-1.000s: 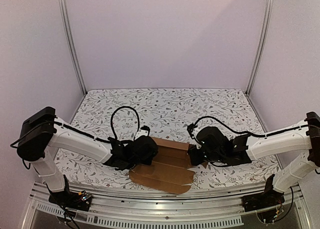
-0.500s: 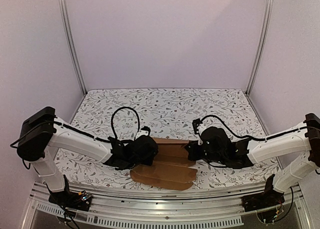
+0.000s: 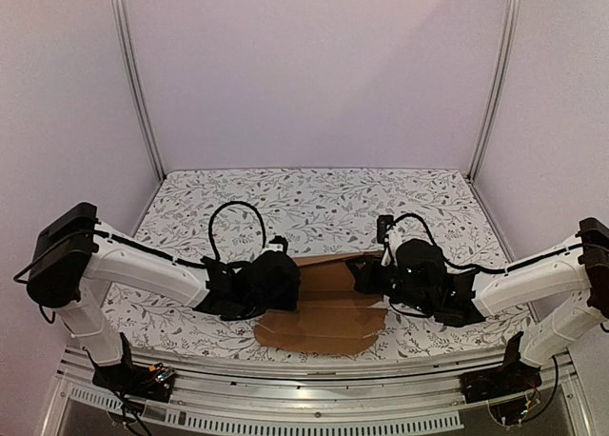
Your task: Fold the paper box
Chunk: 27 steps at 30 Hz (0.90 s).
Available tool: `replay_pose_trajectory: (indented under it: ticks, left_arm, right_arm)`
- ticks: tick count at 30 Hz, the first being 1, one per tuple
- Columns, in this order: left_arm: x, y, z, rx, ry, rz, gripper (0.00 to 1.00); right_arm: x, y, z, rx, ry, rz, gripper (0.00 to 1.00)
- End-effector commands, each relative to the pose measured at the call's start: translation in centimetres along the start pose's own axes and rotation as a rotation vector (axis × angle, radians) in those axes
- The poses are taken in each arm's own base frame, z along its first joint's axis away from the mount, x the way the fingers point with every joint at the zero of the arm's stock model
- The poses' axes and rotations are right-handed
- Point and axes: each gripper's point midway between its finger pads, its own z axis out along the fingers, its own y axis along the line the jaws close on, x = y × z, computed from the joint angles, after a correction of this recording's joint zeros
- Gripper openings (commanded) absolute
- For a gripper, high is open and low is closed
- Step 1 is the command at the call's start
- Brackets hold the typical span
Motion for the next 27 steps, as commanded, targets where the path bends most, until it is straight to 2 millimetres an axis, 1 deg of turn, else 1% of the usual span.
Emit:
replay_pose_trajectory:
  ticks: [1,4,9,12,15,17,20,21,24,25,27]
  left_arm:
    - [1.1,-1.1,-0.7,0.052,0.043,0.037,0.00]
    - [0.8,-1.0,-0.7,0.045,0.030,0.039,0.00]
    - [0.4,-0.9,-0.7,0.047,0.011,0.029,0.00]
    - [0.2,-0.7,-0.6,0.039,0.005,0.021,0.00]
    - [-0.2,-0.4,-0.5,0.044,-0.001,-0.003,0.00]
    - [-0.7,-0.5,-0.5,0.072,-0.017,-0.036,0.00]
    - [-1.3,-0.1,-0.5,0.091,-0.021,-0.066,0.00]
    - [-1.5,0.0,-0.5,0.096,-0.023,-0.075,0.00]
    - [-1.9,0.3,-0.5,0.128,-0.019,-0.105,0.00]
    - [-2.1,0.4,-0.6,0.138,-0.018,-0.119,0.00]
    - [-2.3,0.7,-0.6,0.158,-0.015,-0.147,0.00]
  right_arm:
    - [-1.8,0.8,-0.1,-0.039,-0.079,0.037,0.00]
    - [-1.4,0.8,-0.3,-0.044,-0.063,0.022,0.00]
    - [-0.3,1.5,-0.7,-0.079,0.018,-0.032,0.00]
    - [0.2,2.2,-1.7,-0.102,0.060,-0.075,0.00]
    - [0.3,3.3,-3.2,-0.159,0.083,-0.118,0.00]
    - [0.5,3.6,-4.1,-0.184,0.105,-0.157,0.00]
    - [0.3,4.1,-6.0,-0.232,0.120,-0.197,0.00]
    - [-0.1,4.5,-6.8,-0.258,0.111,-0.208,0.00]
    - [-0.2,4.7,-8.6,-0.298,0.113,-0.254,0.00]
    - [-0.9,5.0,-9.5,-0.319,0.096,-0.261,0.00]
    - [-1.3,5.3,-10.8,-0.348,0.086,-0.282,0.00]
